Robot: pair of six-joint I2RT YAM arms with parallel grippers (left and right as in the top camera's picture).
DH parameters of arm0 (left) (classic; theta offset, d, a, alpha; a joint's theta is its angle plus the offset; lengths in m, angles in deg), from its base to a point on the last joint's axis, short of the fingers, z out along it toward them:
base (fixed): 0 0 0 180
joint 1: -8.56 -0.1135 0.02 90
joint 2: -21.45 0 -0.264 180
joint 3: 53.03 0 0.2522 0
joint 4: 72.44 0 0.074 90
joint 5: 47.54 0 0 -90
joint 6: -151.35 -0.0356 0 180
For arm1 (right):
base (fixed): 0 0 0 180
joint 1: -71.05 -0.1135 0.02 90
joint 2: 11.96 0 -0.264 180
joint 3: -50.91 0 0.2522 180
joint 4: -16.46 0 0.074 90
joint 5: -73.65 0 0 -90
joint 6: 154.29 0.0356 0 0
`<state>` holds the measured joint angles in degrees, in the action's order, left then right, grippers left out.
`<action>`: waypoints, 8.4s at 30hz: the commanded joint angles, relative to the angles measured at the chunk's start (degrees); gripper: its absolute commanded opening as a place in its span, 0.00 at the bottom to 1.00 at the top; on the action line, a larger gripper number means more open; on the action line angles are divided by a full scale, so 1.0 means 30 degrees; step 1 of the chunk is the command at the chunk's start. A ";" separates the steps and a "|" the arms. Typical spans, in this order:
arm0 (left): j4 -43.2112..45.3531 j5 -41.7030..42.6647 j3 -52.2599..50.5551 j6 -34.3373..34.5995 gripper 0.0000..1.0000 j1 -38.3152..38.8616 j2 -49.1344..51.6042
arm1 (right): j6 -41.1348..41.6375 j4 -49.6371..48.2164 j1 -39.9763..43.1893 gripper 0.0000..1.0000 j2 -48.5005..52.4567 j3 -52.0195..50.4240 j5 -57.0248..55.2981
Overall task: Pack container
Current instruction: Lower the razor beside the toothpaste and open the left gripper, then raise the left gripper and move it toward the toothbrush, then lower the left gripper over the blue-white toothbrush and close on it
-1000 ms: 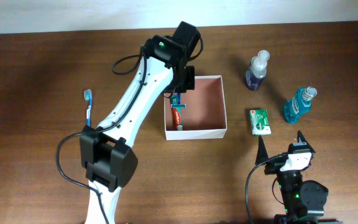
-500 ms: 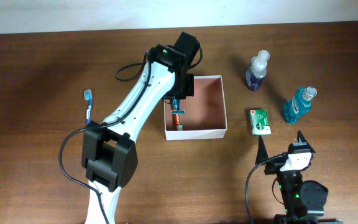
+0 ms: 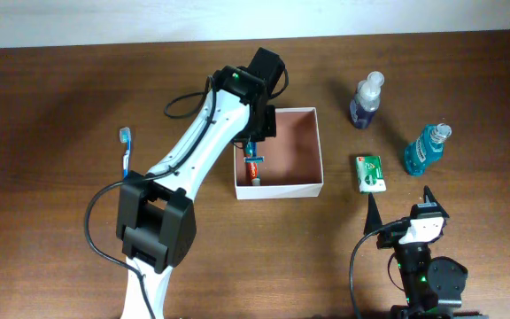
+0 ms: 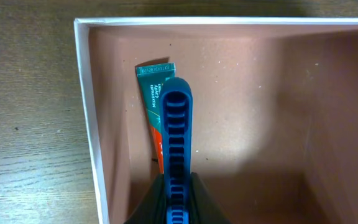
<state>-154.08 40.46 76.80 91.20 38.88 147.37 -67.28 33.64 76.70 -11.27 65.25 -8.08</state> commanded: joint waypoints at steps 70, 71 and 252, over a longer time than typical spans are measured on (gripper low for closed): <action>0.1639 -0.0721 -0.2426 0.0240 0.16 0.0095 0.1494 | 0.0073 0.0095 0.0146 0.98 -0.0160 -0.0087 0.0051; 0.1639 -0.0721 -0.2426 0.0248 0.16 0.0095 0.1494 | 0.0073 0.0095 0.0146 0.98 -0.0160 -0.0087 0.0051; 0.1778 0.0124 -0.6878 -1.0185 0.61 -1.3559 0.1166 | 0.0073 0.0095 0.0146 0.98 -0.0160 -0.0087 0.0051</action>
<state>-148.92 41.73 58.13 61.14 -1.64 150.24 -67.28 33.64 76.70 -11.27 65.25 -8.08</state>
